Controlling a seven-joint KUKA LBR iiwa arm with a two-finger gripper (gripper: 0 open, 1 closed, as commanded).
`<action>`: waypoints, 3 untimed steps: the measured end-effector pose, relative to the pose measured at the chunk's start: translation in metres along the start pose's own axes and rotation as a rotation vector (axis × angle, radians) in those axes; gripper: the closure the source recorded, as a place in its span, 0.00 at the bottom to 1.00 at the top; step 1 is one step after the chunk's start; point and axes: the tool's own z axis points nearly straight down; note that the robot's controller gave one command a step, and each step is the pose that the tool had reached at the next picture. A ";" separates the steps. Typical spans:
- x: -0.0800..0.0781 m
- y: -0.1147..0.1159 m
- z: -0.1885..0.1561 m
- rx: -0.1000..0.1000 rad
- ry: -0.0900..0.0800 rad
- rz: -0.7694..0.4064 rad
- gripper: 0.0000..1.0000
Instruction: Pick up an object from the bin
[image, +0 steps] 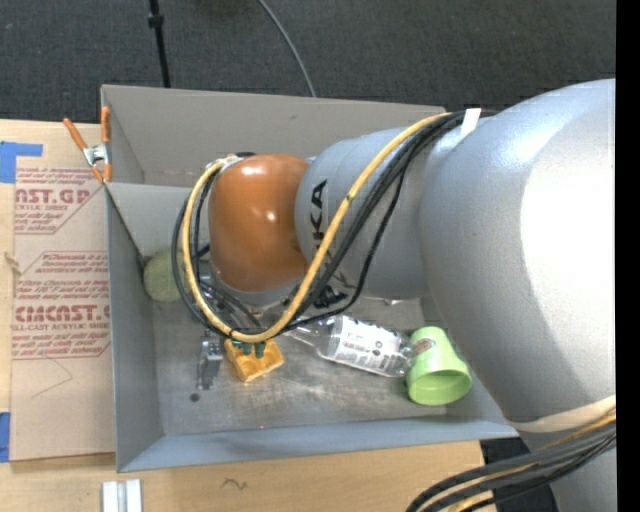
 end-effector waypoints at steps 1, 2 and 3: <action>-0.002 -0.001 -0.005 -0.002 -0.007 0.002 0.00; -0.011 -0.041 0.023 -0.004 -0.012 -0.053 0.00; -0.017 -0.074 0.019 0.001 -0.004 -0.058 0.00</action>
Offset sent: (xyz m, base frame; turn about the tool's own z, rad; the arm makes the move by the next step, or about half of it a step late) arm 0.0220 -0.0997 -0.0610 -0.1004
